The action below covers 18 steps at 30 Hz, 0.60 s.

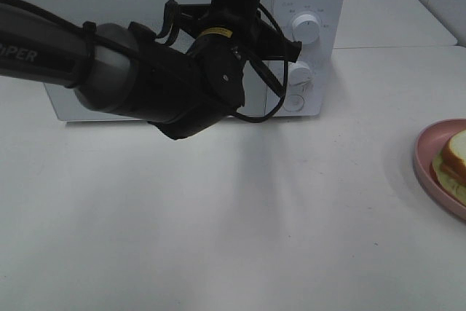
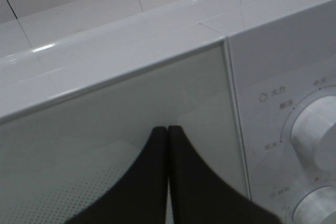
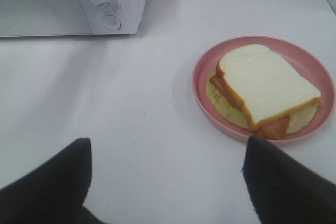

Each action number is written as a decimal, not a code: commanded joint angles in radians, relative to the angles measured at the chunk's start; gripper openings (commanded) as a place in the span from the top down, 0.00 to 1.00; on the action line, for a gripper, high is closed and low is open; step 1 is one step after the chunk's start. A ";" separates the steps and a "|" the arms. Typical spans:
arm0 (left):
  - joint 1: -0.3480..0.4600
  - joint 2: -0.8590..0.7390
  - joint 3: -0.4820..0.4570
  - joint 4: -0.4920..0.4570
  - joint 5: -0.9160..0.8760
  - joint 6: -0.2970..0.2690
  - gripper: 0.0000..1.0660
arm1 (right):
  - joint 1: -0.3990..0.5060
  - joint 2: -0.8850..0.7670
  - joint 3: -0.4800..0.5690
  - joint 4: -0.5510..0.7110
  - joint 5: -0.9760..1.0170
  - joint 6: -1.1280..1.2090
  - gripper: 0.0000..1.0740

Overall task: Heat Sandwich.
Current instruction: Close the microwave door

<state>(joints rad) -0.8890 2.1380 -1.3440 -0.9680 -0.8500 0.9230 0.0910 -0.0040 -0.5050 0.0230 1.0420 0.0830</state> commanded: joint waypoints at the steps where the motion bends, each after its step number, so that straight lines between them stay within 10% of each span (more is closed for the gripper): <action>1: 0.035 -0.003 -0.024 -0.080 -0.049 0.002 1.00 | -0.009 -0.027 0.002 -0.008 -0.007 0.004 0.29; 18: 0.033 -0.137 -0.019 -0.224 0.221 0.098 1.00 | -0.009 -0.027 0.002 -0.008 -0.007 0.005 0.29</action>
<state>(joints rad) -0.8670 2.0280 -1.3520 -1.1760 -0.6430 1.0050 0.0910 -0.0040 -0.5050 0.0230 1.0420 0.0830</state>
